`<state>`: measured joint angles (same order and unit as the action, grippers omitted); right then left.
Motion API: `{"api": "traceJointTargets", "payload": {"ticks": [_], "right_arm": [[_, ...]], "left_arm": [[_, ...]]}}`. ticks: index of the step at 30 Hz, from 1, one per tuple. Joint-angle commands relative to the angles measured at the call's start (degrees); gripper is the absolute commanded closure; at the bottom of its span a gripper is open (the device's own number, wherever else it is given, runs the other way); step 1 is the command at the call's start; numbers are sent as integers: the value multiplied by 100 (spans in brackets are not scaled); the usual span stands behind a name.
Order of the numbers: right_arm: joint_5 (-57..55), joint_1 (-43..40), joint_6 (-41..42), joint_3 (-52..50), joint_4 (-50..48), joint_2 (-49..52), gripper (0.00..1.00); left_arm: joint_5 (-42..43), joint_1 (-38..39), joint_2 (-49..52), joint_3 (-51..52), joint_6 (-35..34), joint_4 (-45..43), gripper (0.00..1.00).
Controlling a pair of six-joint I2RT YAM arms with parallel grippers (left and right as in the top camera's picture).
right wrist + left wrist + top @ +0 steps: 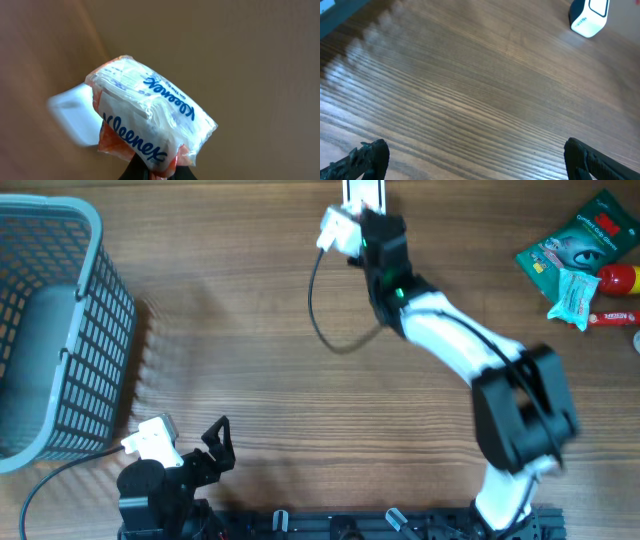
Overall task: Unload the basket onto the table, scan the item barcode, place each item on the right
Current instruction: 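Lift the Kleenex pack and hold it at the white scanner, then carry the Kleenex pack right and release it at the table edge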
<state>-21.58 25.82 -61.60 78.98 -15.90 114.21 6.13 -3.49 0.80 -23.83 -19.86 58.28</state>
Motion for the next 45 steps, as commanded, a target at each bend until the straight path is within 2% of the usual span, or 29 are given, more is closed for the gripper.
{"api": "traceJointTargets", "payload": {"ticks": [1,2,4,8,15,22,28,32,34,36,39,41,43,45], "right_arm": [[-452,-267,-984,1600,-24,1080,96],[-455,-350,-1397,2203,15,1563,96],[-481,-407,-1950,2767,33,2057,96],[-470,-411,-2802,3265,24,2647,96],[-529,-409,-2815,3289,173,2883,96],[-905,-431,-2745,3289,278,2385,96],[-1314,-852,-1246,3287,1425,1362,96],[-2166,-1499,-214,3287,2212,822,96],[-2529,-1862,540,3287,2826,664,96],[-2605,-2286,1528,3287,3947,544,95],[-1961,-2892,3254,3287,5528,503,96],[-999,-3357,4216,3213,6498,531,96],[-280,-3766,4819,3005,6798,538,96],[-35,-4144,5495,2682,6850,538,95]], "left_arm": [[68,22,-33,-4,-31,-13,0],[68,22,-33,-4,-33,-13,0],[68,22,-33,-4,-31,-13,0],[70,22,-33,-4,-33,-13,0],[68,22,-33,-4,-33,-13,0],[68,22,-33,-4,-33,-13,0],[68,22,-33,-4,-33,-13,0],[68,22,-33,-4,-31,-13,0],[68,22,-33,-4,-33,-13,0],[68,22,-33,-4,-31,-13,0],[70,22,-33,-4,-33,-13,0],[68,22,-33,-4,-33,-13,0],[68,22,-33,-4,-31,-13,0],[68,22,-33,-4,-31,-13,0]]}}
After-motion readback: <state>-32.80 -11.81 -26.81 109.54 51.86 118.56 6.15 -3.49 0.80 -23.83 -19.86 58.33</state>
